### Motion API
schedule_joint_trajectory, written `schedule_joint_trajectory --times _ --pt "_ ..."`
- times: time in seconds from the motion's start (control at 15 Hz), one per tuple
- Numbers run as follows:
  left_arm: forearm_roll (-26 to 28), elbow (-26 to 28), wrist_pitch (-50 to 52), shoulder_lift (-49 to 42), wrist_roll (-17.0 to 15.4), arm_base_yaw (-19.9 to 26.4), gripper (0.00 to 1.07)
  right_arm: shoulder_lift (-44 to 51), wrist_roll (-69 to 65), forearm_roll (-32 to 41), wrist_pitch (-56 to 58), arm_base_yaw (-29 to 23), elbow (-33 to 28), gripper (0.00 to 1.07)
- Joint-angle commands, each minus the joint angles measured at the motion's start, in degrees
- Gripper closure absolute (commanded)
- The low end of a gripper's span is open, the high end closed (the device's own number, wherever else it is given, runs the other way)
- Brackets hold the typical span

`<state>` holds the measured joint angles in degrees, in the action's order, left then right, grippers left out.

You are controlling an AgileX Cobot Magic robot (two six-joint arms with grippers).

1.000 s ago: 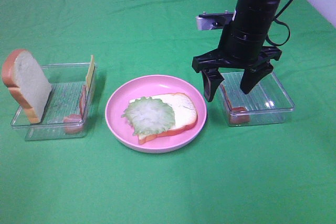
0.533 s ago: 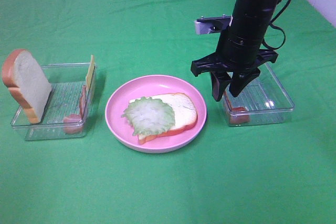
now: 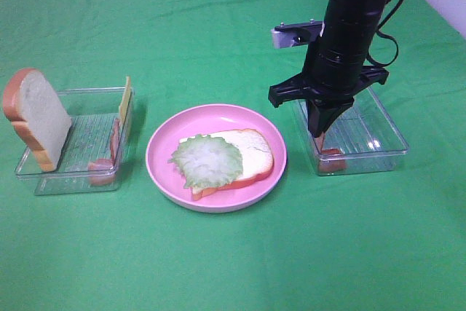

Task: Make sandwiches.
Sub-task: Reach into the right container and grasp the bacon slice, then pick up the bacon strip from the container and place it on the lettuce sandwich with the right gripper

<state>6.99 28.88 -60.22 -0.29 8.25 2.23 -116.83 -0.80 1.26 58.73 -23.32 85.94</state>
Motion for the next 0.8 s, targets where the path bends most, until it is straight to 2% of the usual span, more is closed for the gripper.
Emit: schedule_joint_trajectory --times 0.07,0.2,0.47,0.53,0.67,0.73,0.8 --pt "0.11 -0.06 0.52 -1.09 -0.34 -0.11 0.29 0.06 0.80 -0.57 0.57 0.06 0.40 1.07" --pt "0.11 -0.06 0.52 -1.09 -0.34 -0.11 0.29 0.86 0.52 -1.26 0.92 0.06 1.03 1.07" --pt "0.11 -0.06 0.52 -1.09 -0.34 -0.11 0.29 11.40 0.80 0.52 1.95 0.06 3.84 1.07" --pt "0.11 -0.06 0.52 -1.09 -0.34 -0.11 0.29 11.40 0.80 0.52 1.95 0.06 3.84 1.07" --pt "0.11 -0.06 0.52 -1.09 -0.34 -0.11 0.29 15.24 5.27 10.49 0.06 0.06 3.84 1.07" --pt "0.11 -0.06 0.52 -1.09 -0.34 -0.11 0.29 15.01 11.17 20.28 -0.57 0.00 3.84 1.07" --pt "0.11 -0.06 0.52 -1.09 -0.34 -0.11 0.29 14.32 15.18 26.81 -0.97 -0.06 3.72 1.07"
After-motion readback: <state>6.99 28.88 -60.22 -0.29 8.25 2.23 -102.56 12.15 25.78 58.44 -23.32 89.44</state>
